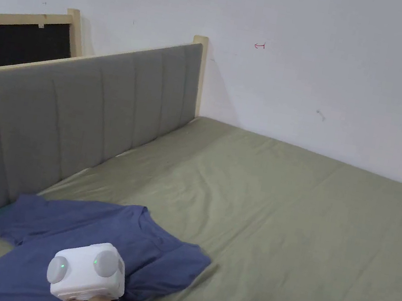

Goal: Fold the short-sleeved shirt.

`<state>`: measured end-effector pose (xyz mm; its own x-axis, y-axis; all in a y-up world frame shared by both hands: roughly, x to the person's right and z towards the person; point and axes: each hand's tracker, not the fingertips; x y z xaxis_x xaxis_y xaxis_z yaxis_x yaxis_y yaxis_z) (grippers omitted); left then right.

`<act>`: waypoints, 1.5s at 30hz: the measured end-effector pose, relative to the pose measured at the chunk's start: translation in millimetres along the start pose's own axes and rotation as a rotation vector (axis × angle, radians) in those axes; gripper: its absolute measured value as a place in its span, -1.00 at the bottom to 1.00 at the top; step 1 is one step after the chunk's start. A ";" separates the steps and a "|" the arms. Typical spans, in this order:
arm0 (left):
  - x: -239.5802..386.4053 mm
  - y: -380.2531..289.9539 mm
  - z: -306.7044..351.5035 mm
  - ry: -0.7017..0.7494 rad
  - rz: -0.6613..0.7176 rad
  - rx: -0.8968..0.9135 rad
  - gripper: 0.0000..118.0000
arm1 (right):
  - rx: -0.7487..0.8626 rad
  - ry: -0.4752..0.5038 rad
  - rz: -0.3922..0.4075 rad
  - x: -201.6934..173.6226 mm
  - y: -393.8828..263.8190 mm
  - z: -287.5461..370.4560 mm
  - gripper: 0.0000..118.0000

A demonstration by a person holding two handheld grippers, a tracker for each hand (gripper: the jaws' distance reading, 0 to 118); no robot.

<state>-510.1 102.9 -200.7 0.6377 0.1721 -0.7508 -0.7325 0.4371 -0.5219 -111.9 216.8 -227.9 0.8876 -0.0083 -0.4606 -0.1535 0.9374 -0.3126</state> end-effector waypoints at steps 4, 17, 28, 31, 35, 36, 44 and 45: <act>5.0 2.1 26.8 -0.064 0.062 0.003 -0.98 | -0.021 -0.034 -0.007 11.3 0.3 -0.4 -1.00; 100.7 40.5 98.4 -0.495 -0.062 0.111 -0.98 | 0.011 -0.237 -0.124 84.8 10.6 33.4 -1.00; 329.2 -87.0 181.6 -1.004 -0.578 -0.027 -0.98 | 0.105 -0.456 -0.186 155.7 17.8 108.3 -1.00; 363.6 -140.1 173.5 -0.997 -0.667 -0.064 -0.98 | 0.114 -0.494 -0.201 172.4 11.1 126.1 -1.00; 387.6 -205.3 120.4 -0.979 -0.689 -0.302 -0.98 | 0.075 -0.540 -0.219 193.2 -5.4 135.9 -1.00; 391.7 -221.4 102.2 -0.911 -0.715 -0.335 -0.98 | 0.055 -0.551 -0.228 196.4 -9.6 137.6 -1.00; 384.5 -288.5 25.9 -0.670 -0.839 -0.380 -0.92 | -0.056 -0.540 -0.276 208.9 -34.8 124.6 -1.00; 379.3 -285.6 33.4 -0.690 -0.855 -0.345 -0.76 | -0.061 -0.532 -0.268 207.1 -34.4 123.4 -1.00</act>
<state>-51.0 72.9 -322.9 0.8744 0.4287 0.2272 0.0436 0.3970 -0.9168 130.8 225.9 -209.9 0.9921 -0.0512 0.1148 0.0947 0.9050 -0.4148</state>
